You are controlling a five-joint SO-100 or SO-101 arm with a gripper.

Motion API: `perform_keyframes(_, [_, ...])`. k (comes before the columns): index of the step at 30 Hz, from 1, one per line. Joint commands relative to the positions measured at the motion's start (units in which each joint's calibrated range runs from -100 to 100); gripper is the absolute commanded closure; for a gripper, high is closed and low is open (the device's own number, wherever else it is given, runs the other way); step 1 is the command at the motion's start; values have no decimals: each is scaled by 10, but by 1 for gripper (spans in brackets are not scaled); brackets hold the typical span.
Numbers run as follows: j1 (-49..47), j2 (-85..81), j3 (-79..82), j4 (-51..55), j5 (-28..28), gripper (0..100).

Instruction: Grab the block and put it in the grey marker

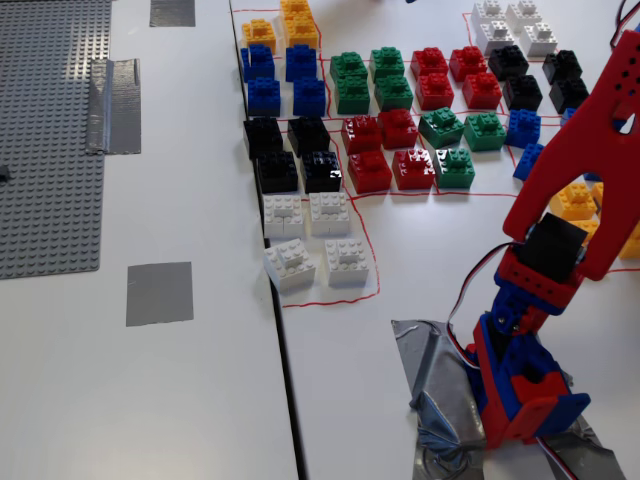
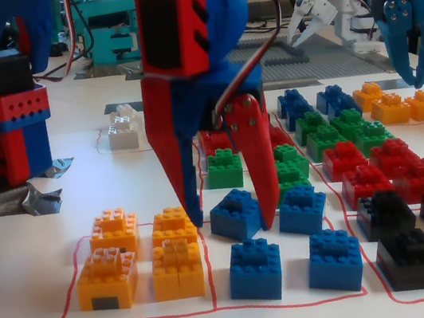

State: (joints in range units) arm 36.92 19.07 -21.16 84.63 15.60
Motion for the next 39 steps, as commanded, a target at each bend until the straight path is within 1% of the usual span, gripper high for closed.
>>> perform_keyframes(1, [-8, -15, -49, -7, -10, 76])
perform_keyframes(7, [-11, 9, -76, -6, -9, 73])
perform_keyframes(27, [-11, 77, -136, -8, -13, 75])
perform_keyframes(34, [-15, 105, -156, -11, -15, 76])
perform_keyframes(39, [-20, 124, -172, -12, -15, 79])
